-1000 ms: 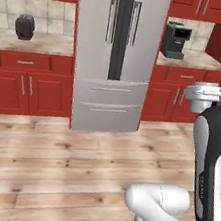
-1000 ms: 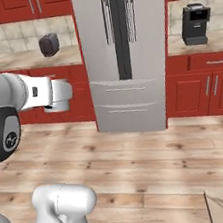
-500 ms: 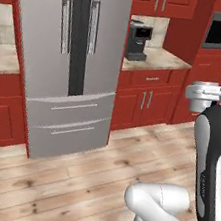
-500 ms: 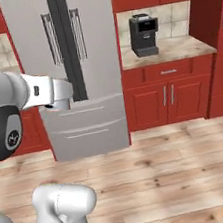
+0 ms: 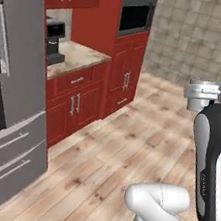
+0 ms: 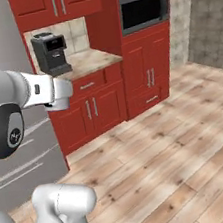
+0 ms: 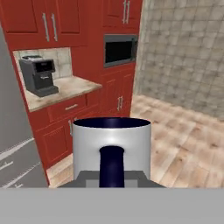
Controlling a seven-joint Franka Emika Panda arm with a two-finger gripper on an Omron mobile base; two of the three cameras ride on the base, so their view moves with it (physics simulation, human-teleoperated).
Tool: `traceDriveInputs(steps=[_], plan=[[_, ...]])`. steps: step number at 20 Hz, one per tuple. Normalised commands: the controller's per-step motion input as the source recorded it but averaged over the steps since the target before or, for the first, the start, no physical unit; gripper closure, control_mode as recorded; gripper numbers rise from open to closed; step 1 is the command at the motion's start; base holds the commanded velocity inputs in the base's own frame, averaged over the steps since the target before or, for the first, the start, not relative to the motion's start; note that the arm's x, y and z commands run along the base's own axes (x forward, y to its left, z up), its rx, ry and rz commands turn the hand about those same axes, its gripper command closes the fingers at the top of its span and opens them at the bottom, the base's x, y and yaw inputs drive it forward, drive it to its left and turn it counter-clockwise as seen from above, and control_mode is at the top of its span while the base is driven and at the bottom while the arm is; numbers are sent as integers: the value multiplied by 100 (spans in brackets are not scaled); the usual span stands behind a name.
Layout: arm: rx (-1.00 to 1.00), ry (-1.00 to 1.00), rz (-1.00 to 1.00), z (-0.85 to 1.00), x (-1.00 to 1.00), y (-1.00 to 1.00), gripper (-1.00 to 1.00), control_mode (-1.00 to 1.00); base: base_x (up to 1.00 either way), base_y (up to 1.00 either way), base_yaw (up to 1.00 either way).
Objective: There is a tray on the dining counter. Grab the cup, mug, and pitcher and place them on the tray. The pitcher may be placed next to the tray if it cannot fit the tray.
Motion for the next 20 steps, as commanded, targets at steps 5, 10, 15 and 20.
traceDriveInputs(steps=[5, 10, 15, 20], plan=[[0, 0, 0, 0, 0, 0, 100, 100, 74, 33, -87], [0, 0, 0, 0, 0, 0, 100, 100, 87, 39, -83], [0, 0, 0, 0, 0, 0, 100, 100, 100, 68, -66], [0, 0, 0, 0, 0, 0, 100, 100, 100, 88, -39]])
